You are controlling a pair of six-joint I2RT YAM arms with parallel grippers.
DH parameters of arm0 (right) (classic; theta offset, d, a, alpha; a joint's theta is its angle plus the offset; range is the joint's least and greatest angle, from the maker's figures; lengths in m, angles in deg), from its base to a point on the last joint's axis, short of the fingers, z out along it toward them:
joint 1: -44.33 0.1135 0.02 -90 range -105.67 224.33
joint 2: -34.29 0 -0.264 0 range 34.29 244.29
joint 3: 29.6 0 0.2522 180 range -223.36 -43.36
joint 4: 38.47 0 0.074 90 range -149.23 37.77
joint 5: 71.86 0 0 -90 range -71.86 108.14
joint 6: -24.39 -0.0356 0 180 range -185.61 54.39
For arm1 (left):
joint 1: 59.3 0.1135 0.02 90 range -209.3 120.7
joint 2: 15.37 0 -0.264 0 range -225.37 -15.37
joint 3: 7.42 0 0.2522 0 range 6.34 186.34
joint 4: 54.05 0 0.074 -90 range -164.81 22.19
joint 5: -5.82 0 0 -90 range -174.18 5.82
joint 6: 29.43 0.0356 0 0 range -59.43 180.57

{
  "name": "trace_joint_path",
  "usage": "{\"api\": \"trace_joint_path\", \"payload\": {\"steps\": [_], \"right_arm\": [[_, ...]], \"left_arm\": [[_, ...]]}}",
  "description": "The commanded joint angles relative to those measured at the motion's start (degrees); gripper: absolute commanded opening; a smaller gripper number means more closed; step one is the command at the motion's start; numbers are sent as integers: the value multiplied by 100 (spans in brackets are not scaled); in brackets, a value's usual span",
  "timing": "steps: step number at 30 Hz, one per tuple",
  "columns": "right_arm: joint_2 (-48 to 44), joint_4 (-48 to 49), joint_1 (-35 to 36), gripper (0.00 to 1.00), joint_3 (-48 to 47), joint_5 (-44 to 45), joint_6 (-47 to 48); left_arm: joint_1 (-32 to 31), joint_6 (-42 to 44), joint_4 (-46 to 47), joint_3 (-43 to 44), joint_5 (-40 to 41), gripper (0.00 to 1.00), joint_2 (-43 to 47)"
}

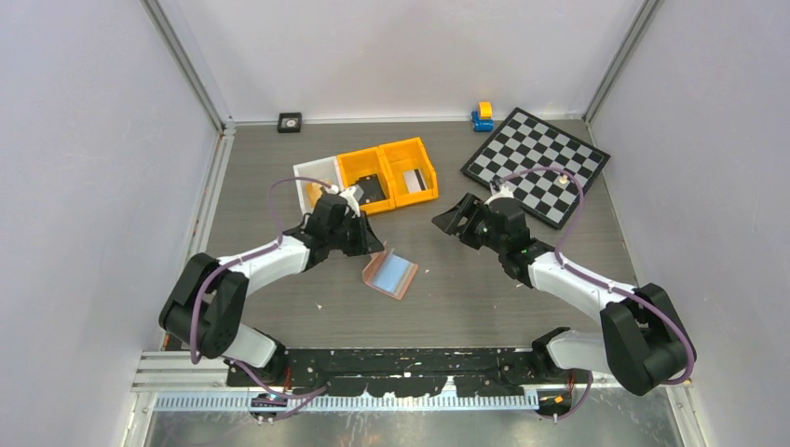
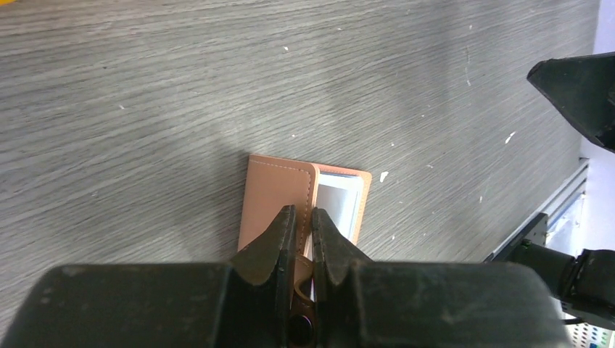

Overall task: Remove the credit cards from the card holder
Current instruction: Remove the credit card from the card holder.

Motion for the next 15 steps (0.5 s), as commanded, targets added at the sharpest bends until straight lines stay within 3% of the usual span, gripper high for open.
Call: {"api": "trace_joint_path", "payload": {"steps": [1, 3, 5, 10, 15], "right_arm": [[11, 274, -14, 72, 20, -83, 55], [37, 241, -19, 72, 38, -137, 65], [80, 42, -14, 73, -1, -162, 161], [91, -270, 30, 73, -5, -64, 229], [33, -384, 110, 72, -26, 34, 286]], "left_arm": [[-25, 625, -800, 196, 375, 3, 79], [-24, 735, -1151, 255, 661, 6, 187], [-25, 696, -1154, 150, 725, 16, 338], [-25, 665, -1211, -49, 715, 62, 724], [-33, 811, -1506, -344, 827, 80, 1198]]}}
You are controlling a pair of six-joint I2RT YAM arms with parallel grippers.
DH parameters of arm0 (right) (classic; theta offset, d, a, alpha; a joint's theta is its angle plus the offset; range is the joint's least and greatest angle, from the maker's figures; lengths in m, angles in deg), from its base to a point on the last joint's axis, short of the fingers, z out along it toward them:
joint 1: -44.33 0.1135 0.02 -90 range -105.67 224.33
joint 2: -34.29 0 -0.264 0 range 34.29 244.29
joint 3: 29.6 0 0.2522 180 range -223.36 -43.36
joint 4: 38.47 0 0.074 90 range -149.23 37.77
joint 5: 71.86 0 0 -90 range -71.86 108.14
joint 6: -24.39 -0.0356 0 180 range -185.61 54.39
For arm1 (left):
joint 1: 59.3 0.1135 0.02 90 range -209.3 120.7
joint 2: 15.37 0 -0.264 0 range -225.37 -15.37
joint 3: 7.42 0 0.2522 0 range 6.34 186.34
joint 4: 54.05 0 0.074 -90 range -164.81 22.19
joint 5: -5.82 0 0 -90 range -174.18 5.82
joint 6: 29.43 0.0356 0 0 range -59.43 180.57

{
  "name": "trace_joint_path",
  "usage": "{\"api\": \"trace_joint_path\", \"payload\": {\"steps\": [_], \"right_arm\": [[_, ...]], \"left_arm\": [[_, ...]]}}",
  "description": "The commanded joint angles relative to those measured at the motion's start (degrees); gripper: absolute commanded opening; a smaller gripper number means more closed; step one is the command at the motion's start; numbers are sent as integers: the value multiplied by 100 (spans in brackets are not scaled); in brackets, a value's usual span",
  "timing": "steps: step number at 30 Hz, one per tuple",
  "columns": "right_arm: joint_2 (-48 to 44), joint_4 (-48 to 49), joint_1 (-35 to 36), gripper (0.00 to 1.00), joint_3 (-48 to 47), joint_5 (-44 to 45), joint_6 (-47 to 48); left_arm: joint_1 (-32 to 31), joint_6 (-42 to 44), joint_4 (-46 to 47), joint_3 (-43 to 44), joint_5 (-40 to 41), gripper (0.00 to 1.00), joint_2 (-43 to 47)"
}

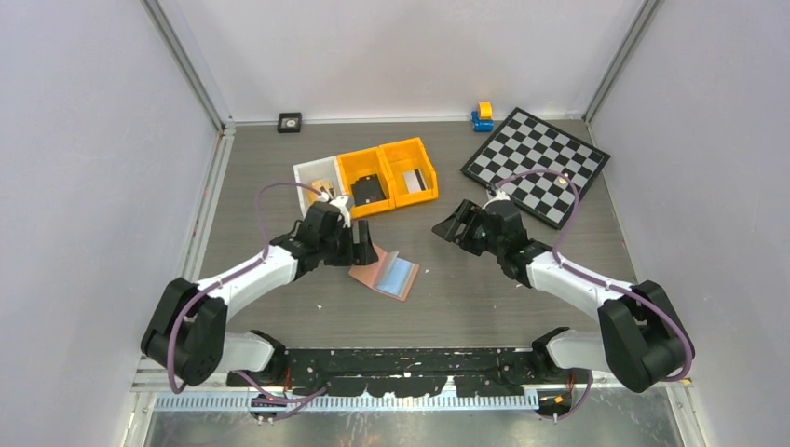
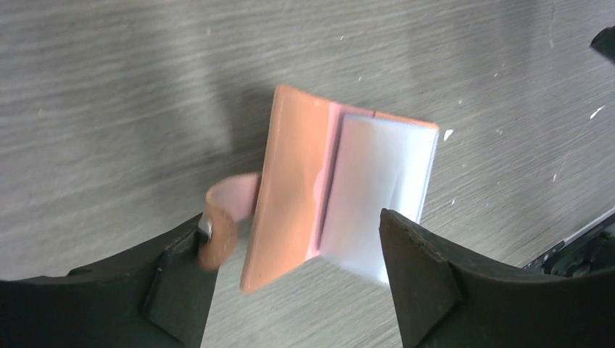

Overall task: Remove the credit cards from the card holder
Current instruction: Remove the credit card from the card holder.

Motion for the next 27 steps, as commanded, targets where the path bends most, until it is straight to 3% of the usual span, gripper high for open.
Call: {"api": "trace_joint_path", "payload": {"steps": [1, 2, 3, 13, 21, 27], "right_arm": [[-80, -141, 95, 72, -53, 86, 198], [-132, -299, 118, 72, -61, 91, 240], [-196, -435, 122, 72, -43, 80, 304], [-845, -611, 129, 79, 316, 94, 780], [-852, -605, 132, 79, 281, 51, 808], [-835, -588, 131, 79, 272, 16, 817]], "left_arm": [[-44, 236, -405, -266, 142, 87, 539], [-80, 278, -466, -281, 155, 98, 606], [-135, 314, -501, -305, 162, 99, 649], [-1205, 779, -732, -95, 995, 100, 477], [-1833, 986, -1031, 492, 1675, 100, -440], [-2071, 1115, -587, 244, 1605, 100, 186]]}}
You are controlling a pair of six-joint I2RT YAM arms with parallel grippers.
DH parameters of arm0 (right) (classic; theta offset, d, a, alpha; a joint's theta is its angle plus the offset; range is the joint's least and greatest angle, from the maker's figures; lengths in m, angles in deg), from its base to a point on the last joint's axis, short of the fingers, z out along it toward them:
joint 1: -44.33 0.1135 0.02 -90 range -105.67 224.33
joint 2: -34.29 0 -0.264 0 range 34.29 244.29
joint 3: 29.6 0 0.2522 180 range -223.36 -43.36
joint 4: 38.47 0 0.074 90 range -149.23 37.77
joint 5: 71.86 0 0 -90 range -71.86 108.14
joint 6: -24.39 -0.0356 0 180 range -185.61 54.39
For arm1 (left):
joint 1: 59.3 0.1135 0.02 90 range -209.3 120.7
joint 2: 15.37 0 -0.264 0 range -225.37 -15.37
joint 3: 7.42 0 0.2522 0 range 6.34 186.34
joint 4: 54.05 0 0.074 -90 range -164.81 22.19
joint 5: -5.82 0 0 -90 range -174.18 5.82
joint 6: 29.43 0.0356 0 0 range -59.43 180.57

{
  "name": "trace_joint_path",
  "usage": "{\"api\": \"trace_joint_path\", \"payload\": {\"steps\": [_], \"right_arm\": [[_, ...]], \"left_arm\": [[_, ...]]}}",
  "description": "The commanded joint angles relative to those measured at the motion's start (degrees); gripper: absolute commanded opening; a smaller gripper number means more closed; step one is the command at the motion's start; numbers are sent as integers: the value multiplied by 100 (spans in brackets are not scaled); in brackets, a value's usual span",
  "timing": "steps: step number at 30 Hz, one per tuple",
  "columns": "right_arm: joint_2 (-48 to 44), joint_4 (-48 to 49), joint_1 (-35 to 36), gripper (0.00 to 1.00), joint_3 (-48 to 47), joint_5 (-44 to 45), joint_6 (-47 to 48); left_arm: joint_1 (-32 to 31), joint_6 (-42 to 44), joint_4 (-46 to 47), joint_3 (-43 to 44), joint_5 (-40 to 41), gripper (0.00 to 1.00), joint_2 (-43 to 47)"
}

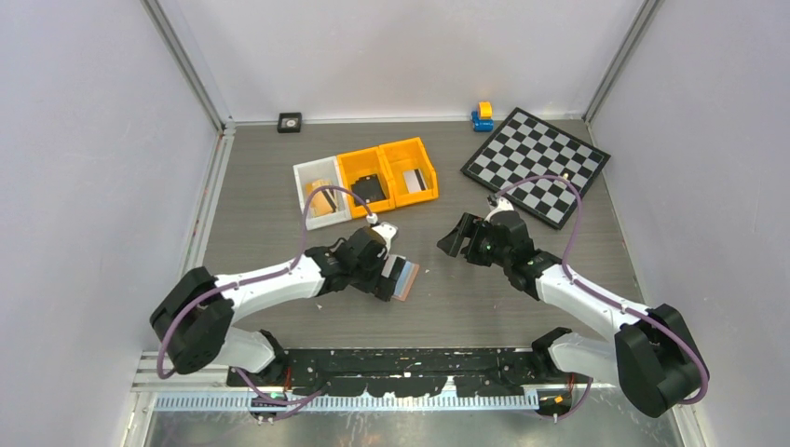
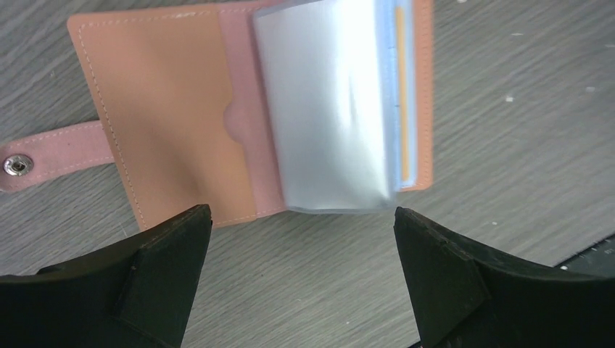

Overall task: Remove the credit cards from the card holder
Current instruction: Remove the credit card from the card holder.

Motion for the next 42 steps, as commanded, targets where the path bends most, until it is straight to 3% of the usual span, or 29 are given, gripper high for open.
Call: {"api": "trace_joint_path", "payload": {"steps": [1, 5, 12, 18, 26, 30, 38, 42], "right_arm": [[-61, 132, 18, 79, -78, -36, 94], [-11, 176, 22, 79, -85, -72, 77], [42, 181, 18, 79, -96, -85, 76], [19, 198, 21, 79, -95, -127, 60], [-7, 211, 20, 78, -78, -152, 50], [8, 220, 14, 78, -73, -169, 50], [20, 250, 22, 78, -69, -227, 25], [35, 267, 22, 78, -69, -258, 15]], "left_arm": [[-96, 191, 404, -77, 68, 100, 642], [-141, 206, 375, 101, 173, 100, 456], [-220, 208, -346, 1034, 262, 100, -1002], [-97, 103, -262, 1003, -31, 99, -1154], [213, -18, -215, 879, -552, 87, -1251], [508, -120, -98, 768, -1115, 73, -1317], [650, -191, -229, 865, -1413, 67, -1687], [645, -199, -178, 867, -1607, 78, -1705]]}}
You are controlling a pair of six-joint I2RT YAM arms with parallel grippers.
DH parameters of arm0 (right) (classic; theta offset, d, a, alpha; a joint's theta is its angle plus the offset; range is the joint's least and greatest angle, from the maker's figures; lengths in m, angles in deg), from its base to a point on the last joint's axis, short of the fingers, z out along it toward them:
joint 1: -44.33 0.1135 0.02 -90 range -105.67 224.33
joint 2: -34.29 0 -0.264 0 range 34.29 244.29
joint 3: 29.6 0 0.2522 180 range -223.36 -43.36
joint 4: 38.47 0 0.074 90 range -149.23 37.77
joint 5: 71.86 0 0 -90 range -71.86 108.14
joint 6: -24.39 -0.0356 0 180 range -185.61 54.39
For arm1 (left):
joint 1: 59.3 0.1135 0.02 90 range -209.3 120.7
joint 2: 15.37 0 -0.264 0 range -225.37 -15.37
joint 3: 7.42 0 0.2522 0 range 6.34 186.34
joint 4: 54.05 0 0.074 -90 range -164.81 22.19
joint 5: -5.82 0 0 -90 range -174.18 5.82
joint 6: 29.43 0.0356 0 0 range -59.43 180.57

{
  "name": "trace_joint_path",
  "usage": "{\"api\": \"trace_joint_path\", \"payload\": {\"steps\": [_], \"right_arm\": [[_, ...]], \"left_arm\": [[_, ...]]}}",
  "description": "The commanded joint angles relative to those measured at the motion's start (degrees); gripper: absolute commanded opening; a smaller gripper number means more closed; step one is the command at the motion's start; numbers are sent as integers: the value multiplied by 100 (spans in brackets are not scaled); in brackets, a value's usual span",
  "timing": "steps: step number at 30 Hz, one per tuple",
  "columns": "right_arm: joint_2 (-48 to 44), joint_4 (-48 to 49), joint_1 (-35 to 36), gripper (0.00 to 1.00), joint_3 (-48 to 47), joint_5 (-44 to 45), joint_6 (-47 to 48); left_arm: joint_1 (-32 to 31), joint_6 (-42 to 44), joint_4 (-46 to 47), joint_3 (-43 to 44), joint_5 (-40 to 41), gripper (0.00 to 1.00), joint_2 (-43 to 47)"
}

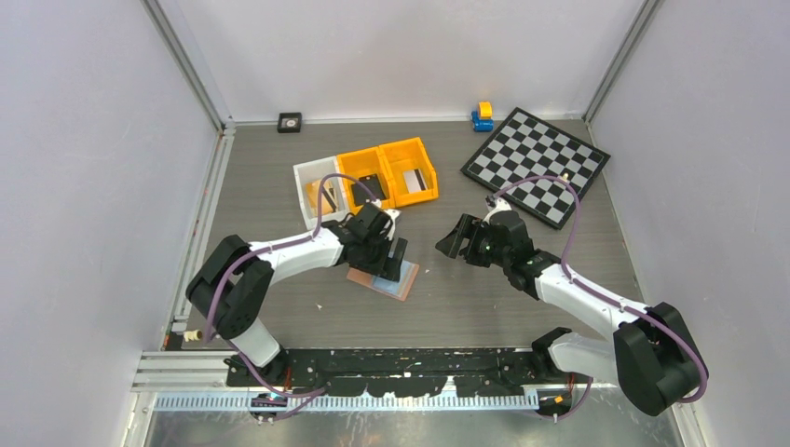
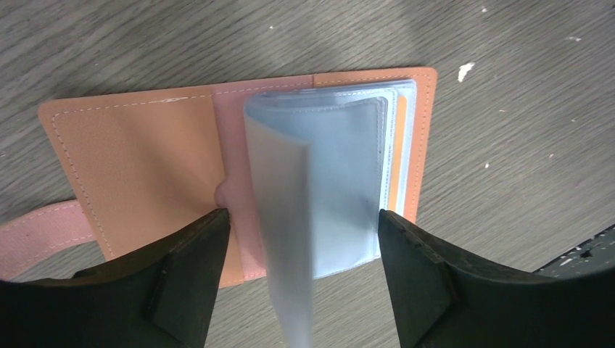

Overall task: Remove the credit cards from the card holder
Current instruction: Remove the credit card from the card holder.

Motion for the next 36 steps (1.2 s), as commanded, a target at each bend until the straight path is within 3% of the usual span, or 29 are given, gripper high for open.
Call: {"api": "trace_joint_path", "payload": {"steps": [1, 17, 26, 31, 36], "right_arm": [[-15, 264, 22, 78, -69, -65, 17], [-61, 464, 18, 78, 29, 41, -138], [274, 89, 21, 77, -873, 227, -631], [-3, 982, 22, 77, -78, 413, -618], [242, 790, 31, 76, -262, 357, -517]], "left_arm": [[-36, -70, 63, -181, -492, 80, -356], [-312, -121, 73, -378, 786, 82, 516], [-325, -361, -175, 121, 555, 89, 669], [-325, -183, 185, -304, 595, 99, 557], [-377, -119, 163, -347, 534, 98, 577]]}}
